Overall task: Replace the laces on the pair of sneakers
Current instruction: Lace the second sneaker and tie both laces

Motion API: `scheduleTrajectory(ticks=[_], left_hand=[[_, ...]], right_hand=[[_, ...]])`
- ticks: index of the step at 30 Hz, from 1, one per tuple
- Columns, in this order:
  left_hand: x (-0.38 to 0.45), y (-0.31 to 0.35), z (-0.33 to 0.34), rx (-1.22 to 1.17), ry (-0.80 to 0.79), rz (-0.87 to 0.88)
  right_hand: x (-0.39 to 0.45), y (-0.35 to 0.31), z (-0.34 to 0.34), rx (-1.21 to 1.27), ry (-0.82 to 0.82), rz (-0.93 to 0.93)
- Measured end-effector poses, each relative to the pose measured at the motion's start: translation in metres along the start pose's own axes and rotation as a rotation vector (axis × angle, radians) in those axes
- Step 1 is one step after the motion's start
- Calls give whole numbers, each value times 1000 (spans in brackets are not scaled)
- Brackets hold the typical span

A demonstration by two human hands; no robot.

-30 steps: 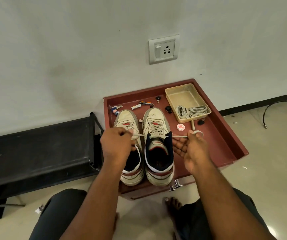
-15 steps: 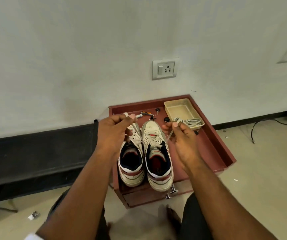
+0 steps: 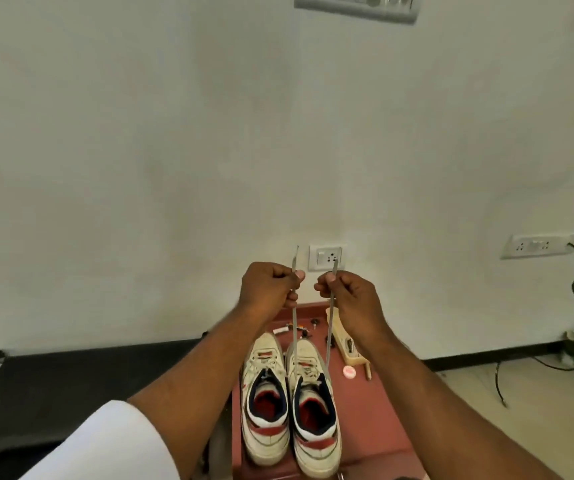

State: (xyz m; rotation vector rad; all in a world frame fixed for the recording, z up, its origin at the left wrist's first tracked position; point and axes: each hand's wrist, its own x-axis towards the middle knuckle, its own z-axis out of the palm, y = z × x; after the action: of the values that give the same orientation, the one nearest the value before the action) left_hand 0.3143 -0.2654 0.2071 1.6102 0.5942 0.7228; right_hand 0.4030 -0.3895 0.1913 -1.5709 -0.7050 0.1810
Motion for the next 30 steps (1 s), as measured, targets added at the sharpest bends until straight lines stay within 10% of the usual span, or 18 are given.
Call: scheduleTrajectory(ticks=[18, 30], left_hand=[[-10, 35, 14, 128, 18, 167], [105, 7, 40, 91, 20, 104]], right_hand=[[5, -14, -10, -293, -51, -115], [105, 27, -3, 41, 72, -34]])
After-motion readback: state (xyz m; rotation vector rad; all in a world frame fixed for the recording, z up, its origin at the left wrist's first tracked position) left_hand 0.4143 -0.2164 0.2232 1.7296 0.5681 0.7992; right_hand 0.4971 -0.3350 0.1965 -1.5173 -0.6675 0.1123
